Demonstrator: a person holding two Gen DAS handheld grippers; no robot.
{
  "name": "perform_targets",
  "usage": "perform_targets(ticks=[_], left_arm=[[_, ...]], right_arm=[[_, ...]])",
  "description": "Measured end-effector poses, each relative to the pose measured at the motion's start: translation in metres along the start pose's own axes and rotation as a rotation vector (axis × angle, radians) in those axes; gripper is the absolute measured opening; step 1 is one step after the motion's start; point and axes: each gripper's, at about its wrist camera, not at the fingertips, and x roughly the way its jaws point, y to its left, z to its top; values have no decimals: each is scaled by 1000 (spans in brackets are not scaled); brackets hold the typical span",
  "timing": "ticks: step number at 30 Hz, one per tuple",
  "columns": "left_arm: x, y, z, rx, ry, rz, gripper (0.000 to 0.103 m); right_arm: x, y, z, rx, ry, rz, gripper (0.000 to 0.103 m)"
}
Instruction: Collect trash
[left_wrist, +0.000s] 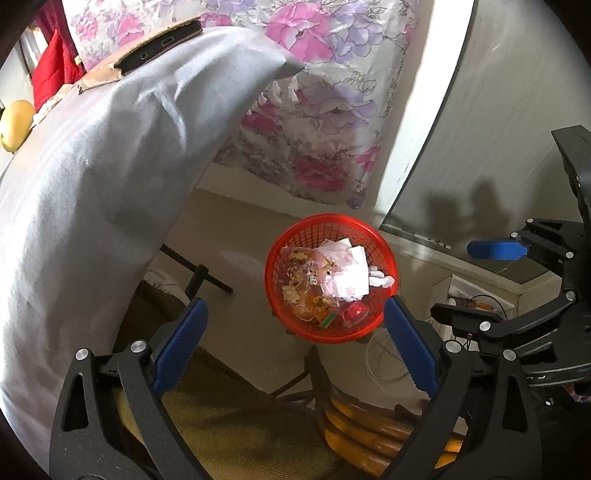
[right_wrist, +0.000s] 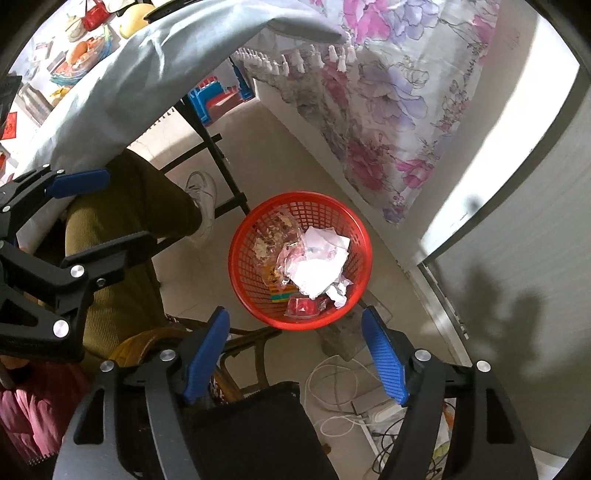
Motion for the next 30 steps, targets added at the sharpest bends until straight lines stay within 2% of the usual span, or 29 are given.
perform_targets(ticks=[4,30], left_arm=[[-2,-2,-1,9,-13,28,92],[0,0,-1,5,-8,31,92]], right_arm=[[0,-1,1,1,-2,4,73],[-5,0,5,-4,-17,5,73]])
